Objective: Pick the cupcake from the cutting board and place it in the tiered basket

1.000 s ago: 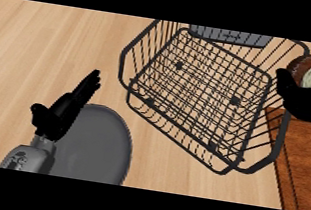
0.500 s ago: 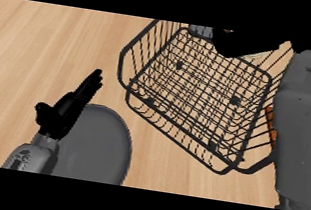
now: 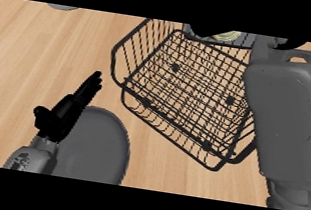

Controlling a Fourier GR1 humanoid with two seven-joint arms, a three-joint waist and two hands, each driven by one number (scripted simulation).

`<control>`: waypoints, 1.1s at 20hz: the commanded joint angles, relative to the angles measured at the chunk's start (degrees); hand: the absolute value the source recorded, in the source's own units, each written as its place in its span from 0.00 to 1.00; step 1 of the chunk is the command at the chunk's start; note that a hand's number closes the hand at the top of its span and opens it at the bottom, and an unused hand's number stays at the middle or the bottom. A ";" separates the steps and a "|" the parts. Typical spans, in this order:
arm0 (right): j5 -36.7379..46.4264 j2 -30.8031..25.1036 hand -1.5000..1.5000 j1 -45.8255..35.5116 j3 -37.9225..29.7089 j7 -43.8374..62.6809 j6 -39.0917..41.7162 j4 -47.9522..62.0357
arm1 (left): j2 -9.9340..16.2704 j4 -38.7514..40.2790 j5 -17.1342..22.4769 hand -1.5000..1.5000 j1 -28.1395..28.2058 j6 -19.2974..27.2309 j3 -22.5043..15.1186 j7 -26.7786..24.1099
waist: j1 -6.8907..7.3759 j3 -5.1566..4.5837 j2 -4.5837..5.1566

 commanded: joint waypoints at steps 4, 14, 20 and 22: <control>-8.15 4.32 1.00 0.51 -2.22 6.76 -9.01 5.23 | -0.97 -0.23 -0.18 0.50 -1.82 0.72 -0.09 1.08 | 1.55 0.12 1.99; -14.47 4.31 0.00 1.02 -3.30 12.29 -19.91 0.97 | -1.54 1.30 -1.24 0.50 -1.23 1.76 -0.18 1.25 | 0.43 0.09 1.65; 0.90 -1.20 0.00 1.16 -3.10 12.77 -25.66 -1.16 | 0.12 1.60 -0.66 0.50 -0.09 0.25 1.03 -0.35 | -0.07 0.02 1.60; 3.75 -4.39 0.00 5.99 -5.36 10.77 -26.27 -4.98 | 0.75 1.17 0.02 0.50 1.47 -0.03 1.98 -1.39 | -0.75 0.08 1.43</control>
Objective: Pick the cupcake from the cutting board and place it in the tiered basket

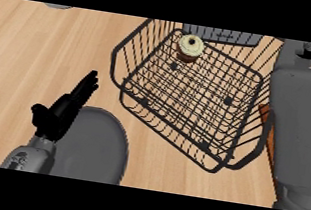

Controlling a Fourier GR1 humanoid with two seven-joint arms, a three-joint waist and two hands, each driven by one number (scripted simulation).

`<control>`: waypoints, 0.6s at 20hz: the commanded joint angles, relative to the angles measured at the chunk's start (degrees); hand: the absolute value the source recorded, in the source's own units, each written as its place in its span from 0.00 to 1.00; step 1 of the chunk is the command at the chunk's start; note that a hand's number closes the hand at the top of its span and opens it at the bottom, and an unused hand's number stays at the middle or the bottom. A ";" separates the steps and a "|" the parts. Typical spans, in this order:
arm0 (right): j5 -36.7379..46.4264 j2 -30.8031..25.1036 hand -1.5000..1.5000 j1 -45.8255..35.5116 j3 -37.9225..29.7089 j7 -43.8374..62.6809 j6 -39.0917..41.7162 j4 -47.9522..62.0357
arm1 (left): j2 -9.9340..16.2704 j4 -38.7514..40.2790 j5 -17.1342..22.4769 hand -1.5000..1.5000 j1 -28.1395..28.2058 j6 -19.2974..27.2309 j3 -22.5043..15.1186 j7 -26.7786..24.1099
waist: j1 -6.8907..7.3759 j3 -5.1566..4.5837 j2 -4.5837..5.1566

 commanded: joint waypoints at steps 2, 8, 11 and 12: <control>8.42 -5.37 0.00 1.52 -4.63 6.17 -5.51 -5.99 | 1.60 0.95 1.42 0.50 0.62 -1.00 2.38 -1.12 | -0.80 0.01 0.49; 0.80 -8.33 0.00 14.85 -14.83 0.75 -2.72 -22.71 | 0.53 -1.72 1.76 0.50 2.33 -1.19 1.26 0.22 | -1.22 0.17 0.39; -6.58 -13.43 0.00 17.46 -21.22 1.23 3.00 -30.46 | -1.97 -0.28 -1.22 0.50 2.06 2.02 -0.45 -1.48 | -1.68 0.15 0.36; -9.65 -12.89 0.00 21.94 -23.02 0.68 3.93 -34.55 | 0.14 -0.98 -0.43 0.50 3.44 0.62 0.67 -0.90 | -1.78 0.18 0.26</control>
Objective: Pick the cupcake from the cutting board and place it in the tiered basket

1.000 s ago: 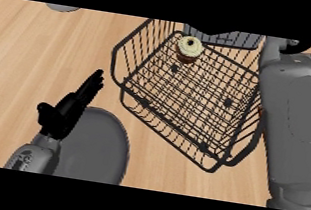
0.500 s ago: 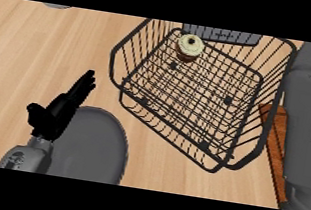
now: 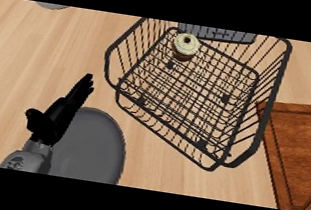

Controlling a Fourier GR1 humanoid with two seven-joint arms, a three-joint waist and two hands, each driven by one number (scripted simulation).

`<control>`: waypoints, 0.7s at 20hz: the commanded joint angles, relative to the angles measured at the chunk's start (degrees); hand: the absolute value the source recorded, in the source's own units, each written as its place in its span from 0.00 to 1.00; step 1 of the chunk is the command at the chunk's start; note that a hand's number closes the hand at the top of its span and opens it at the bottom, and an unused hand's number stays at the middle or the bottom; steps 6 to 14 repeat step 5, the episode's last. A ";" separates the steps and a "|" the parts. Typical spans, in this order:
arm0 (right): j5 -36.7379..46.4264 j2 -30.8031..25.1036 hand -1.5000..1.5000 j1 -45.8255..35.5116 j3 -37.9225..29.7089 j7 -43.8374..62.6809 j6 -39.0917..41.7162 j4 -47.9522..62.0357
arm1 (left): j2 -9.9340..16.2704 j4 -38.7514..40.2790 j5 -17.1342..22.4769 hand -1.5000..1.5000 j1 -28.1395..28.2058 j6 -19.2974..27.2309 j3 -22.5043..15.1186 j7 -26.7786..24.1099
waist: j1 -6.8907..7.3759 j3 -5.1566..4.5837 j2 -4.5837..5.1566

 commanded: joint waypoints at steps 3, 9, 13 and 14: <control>-17.01 -7.16 0.00 13.90 -14.24 2.31 10.62 -14.88 | 1.50 -0.98 0.86 0.50 -0.17 -0.67 1.65 0.64 | -0.95 0.06 -0.07; -23.51 -8.64 0.00 18.67 -18.91 1.80 13.97 -17.91 | 0.99 -2.22 1.08 0.50 2.05 -1.24 0.91 -0.27 | -0.52 0.05 -0.07; -23.51 -8.64 0.00 18.67 -18.91 1.80 13.97 -17.91 | 0.99 -2.22 1.08 0.50 2.05 -1.24 0.91 -0.27 | -0.52 0.05 -0.07; -23.51 -8.64 0.00 18.67 -18.91 1.80 13.97 -17.91 | 0.99 -2.22 1.08 0.50 2.05 -1.24 0.91 -0.27 | -0.52 0.05 -0.07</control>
